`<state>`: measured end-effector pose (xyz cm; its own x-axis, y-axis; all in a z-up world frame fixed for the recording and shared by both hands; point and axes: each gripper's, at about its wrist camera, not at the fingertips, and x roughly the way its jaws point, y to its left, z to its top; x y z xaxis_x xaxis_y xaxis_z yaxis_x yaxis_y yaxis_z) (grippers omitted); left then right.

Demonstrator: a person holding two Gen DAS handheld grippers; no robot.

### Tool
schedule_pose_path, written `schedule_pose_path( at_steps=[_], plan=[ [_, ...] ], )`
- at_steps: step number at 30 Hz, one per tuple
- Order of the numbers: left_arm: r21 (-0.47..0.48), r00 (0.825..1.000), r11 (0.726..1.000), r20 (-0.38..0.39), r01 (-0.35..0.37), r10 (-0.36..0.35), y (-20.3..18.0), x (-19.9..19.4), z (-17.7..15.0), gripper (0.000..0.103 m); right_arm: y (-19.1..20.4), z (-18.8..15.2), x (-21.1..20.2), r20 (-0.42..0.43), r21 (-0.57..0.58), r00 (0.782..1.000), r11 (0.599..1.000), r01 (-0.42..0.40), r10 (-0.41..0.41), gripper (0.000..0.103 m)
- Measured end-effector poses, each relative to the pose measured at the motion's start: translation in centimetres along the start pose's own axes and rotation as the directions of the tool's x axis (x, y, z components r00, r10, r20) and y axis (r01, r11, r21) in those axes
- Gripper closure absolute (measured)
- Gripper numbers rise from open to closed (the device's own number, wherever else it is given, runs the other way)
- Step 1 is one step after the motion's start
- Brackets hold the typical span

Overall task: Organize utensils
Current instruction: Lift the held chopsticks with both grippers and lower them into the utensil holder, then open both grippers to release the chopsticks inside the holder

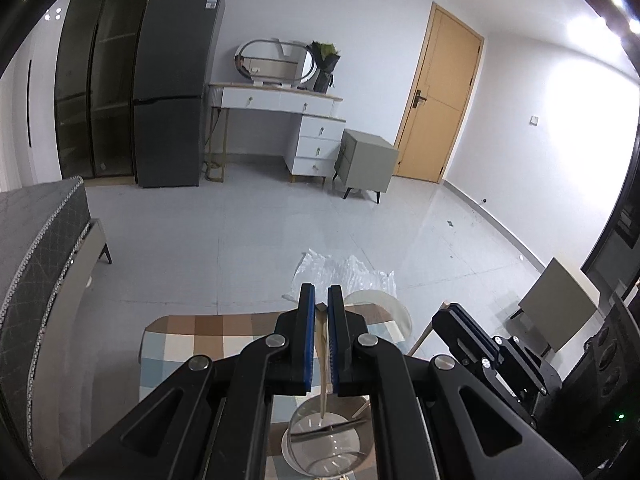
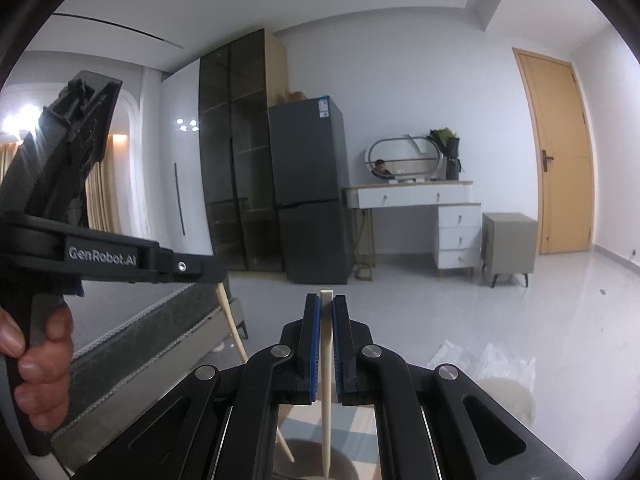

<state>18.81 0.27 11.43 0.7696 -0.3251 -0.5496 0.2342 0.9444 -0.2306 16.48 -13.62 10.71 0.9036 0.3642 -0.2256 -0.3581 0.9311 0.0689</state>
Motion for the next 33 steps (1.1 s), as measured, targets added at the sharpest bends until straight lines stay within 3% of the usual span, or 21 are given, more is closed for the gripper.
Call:
schedule_pose_path(
  at_steps=[5, 13, 16, 18, 20, 21, 25, 27, 30, 33],
  plan=[
    [-0.006, 1.000, 1.000, -0.027, 0.004, -0.004, 0.8, 2.2, -1.4, 0.102, -0.8, -1.5, 1.0, -0.032, 0.006, 0.999, 1.000, -0.013, 0.013, 0.098],
    [0.013, 0.995, 0.998, -0.076, 0.060, -0.058, 0.3, 2.9, -1.9, 0.102, -1.0, -3.0, 1.9, -0.106, -0.016, 0.993, 0.998, -0.057, 0.055, 0.097],
    [0.025, 0.995, 0.999, -0.087, 0.048, -0.046, -0.1, 2.4, -1.7, 0.100, -1.2, -3.0, 1.9, -0.143, -0.009, 0.986, 0.997, -0.083, 0.081, 0.095],
    [0.032, 0.994, 0.999, -0.106, 0.029, -0.025, -0.3, 2.3, -1.5, 0.087, -1.2, -2.8, 1.5, -0.152, -0.010, 0.984, 0.996, -0.092, 0.089, 0.091],
    [0.015, 0.993, 1.000, -0.121, 0.015, -0.013, -0.3, 2.2, -1.4, 0.049, -1.4, -2.9, 0.7, -0.160, 0.001, 0.982, 0.995, -0.097, 0.096, 0.080],
    [0.002, 0.994, 1.000, -0.114, -0.001, 0.001, -0.2, 2.0, -1.5, 0.039, -1.6, -2.8, 0.1, -0.157, 0.010, 0.983, 0.996, -0.093, 0.093, 0.071],
    [-0.044, 0.997, 0.997, -0.053, -0.067, 0.065, 0.3, -0.2, -1.8, 0.023, -2.3, -2.6, -2.0, -0.152, 0.041, 0.987, 0.998, -0.055, 0.061, 0.055],
    [-0.058, 0.991, 0.990, -0.027, -0.129, 0.128, 0.4, -1.5, -2.3, 0.019, -2.4, -2.7, -3.0, -0.162, 0.045, 0.986, 0.999, -0.021, 0.028, 0.037],
    [-0.069, 0.977, 0.974, -0.023, -0.215, 0.214, 0.5, -2.7, -3.1, 0.018, -2.6, -2.7, -4.9, -0.158, 0.057, 0.987, 0.998, 0.001, 0.008, 0.036],
    [-0.072, 0.975, 0.972, -0.011, -0.224, 0.224, 0.2, -4.1, -3.8, 0.018, -2.4, -2.6, -6.8, -0.143, 0.063, 0.990, 0.998, 0.018, -0.009, 0.032]
  ],
)
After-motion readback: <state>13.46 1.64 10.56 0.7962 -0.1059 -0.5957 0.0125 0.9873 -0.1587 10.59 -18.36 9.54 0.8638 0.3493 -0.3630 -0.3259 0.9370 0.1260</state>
